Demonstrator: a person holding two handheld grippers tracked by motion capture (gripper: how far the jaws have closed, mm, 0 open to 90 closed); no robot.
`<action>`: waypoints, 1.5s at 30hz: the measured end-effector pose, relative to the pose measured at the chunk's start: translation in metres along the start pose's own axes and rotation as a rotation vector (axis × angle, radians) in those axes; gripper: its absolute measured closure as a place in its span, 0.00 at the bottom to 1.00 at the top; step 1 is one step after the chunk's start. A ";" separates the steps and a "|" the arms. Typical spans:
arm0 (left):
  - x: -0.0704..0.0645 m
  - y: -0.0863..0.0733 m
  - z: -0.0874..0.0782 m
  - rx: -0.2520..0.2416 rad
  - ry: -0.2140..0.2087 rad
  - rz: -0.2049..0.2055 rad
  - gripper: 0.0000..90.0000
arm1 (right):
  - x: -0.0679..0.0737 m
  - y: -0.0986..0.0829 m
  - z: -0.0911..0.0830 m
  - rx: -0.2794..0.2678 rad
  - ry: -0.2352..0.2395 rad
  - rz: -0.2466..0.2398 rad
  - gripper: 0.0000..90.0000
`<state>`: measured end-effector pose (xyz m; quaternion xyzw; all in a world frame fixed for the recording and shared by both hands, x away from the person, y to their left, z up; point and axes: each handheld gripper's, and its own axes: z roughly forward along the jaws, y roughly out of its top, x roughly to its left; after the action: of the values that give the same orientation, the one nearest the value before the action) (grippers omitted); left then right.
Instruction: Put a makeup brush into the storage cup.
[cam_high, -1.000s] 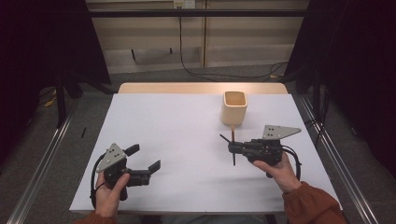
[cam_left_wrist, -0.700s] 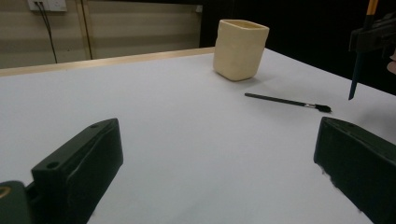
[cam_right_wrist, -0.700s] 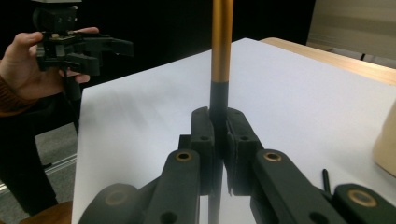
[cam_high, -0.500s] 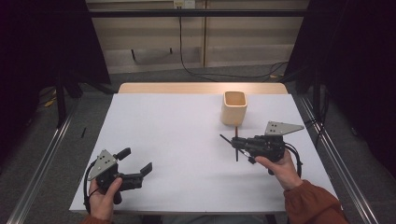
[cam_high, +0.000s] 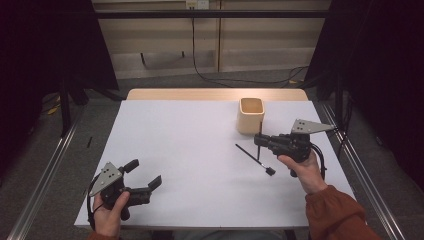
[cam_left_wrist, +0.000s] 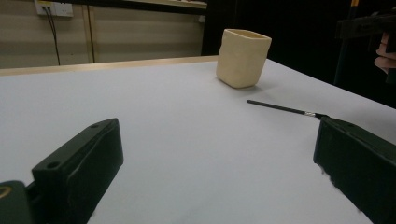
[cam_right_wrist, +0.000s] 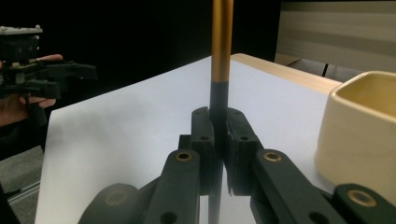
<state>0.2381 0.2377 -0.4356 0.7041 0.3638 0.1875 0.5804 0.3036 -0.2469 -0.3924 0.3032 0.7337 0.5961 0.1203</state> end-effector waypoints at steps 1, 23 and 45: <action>0.000 0.000 0.000 0.001 -0.001 0.003 0.02 | -0.001 0.002 0.001 -0.003 -0.001 -0.001 0.93; 0.001 0.000 0.001 0.026 -0.018 0.018 0.02 | -0.024 0.052 0.020 -0.039 -0.055 -0.049 0.93; -0.002 0.002 0.001 0.043 -0.030 0.035 0.02 | -0.058 0.082 0.044 -0.075 -0.146 -0.033 0.93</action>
<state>0.2376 0.2353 -0.4339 0.7254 0.3465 0.1791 0.5671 0.3976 -0.2375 -0.3369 0.3290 0.7049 0.5976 0.1944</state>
